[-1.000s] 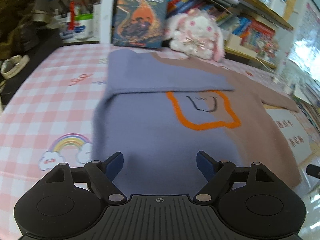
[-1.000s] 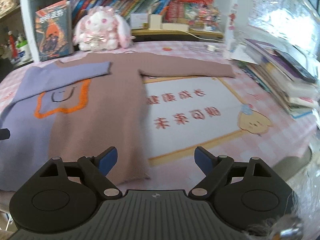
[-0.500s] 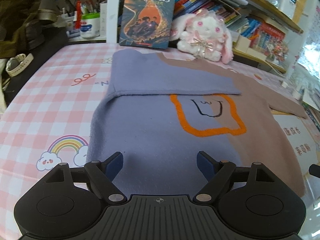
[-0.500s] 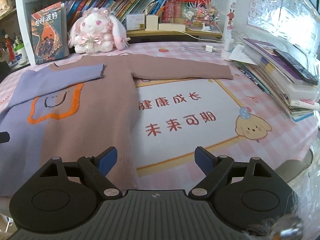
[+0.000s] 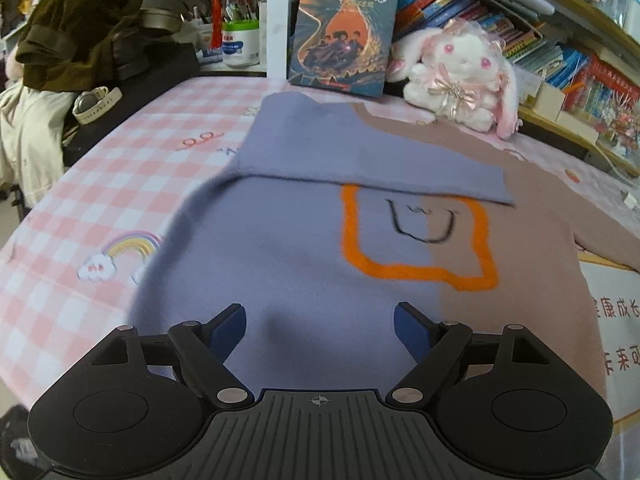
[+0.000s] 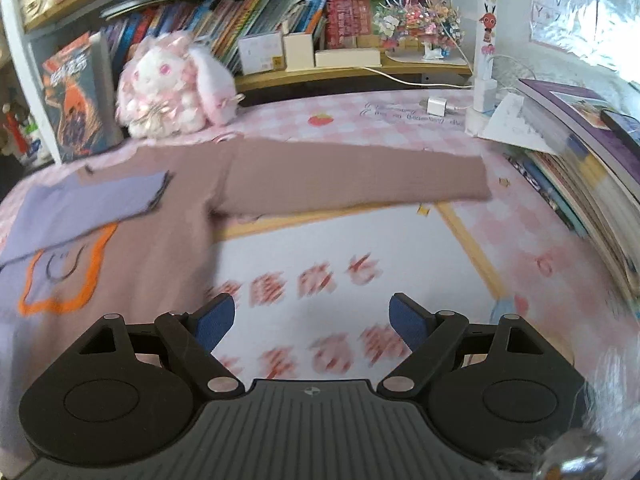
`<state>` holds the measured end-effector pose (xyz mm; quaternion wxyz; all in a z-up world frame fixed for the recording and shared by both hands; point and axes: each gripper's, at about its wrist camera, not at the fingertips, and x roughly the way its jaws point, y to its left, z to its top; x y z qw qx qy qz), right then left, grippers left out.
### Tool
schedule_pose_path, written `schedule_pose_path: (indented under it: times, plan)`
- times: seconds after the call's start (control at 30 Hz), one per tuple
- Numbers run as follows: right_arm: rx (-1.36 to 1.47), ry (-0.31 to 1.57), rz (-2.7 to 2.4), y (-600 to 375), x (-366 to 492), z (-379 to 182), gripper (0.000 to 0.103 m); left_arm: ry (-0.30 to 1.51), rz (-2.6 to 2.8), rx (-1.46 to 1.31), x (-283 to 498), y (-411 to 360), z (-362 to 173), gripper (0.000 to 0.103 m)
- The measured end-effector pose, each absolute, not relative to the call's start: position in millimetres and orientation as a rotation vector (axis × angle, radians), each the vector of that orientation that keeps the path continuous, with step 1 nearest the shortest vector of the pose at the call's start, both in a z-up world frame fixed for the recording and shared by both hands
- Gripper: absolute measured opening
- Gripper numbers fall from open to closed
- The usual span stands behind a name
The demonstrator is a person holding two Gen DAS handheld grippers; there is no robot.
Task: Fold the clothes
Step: 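Move the right tool to the mauve sleeve cuff and grasp it, then lift the mauve sleeve with the right tool, lay it across the body, release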
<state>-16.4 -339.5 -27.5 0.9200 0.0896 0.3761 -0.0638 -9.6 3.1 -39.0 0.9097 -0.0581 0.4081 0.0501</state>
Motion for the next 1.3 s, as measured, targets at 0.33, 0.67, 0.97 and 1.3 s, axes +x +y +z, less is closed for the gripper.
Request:
schedule_pose_path:
  times: [0.33,0.67,0.97,1.3]
  plan:
    - [0.249,0.796,-0.101,-436.6,25.2,-37.9,0.080,0.912,0.224,-0.134,-32.6,-50.8,-48.2,0.083]
    - [0.315,0.804,-0.153,-495.7,53.1,-52.2,0.067,0.924,0.271,-0.116,-39.0,-74.4,-43.7,0.083]
    - [0.493,0.744,-0.108,-514.3,73.1,-62.7,0.045,0.927,0.300,-0.090,-38.6,-83.3,-38.4,0.083]
    - [0.574,0.743,-0.151,-525.2,85.3,-66.1,0.020,0.926,0.294,-0.075,-35.4,-90.0,-37.5,0.083]
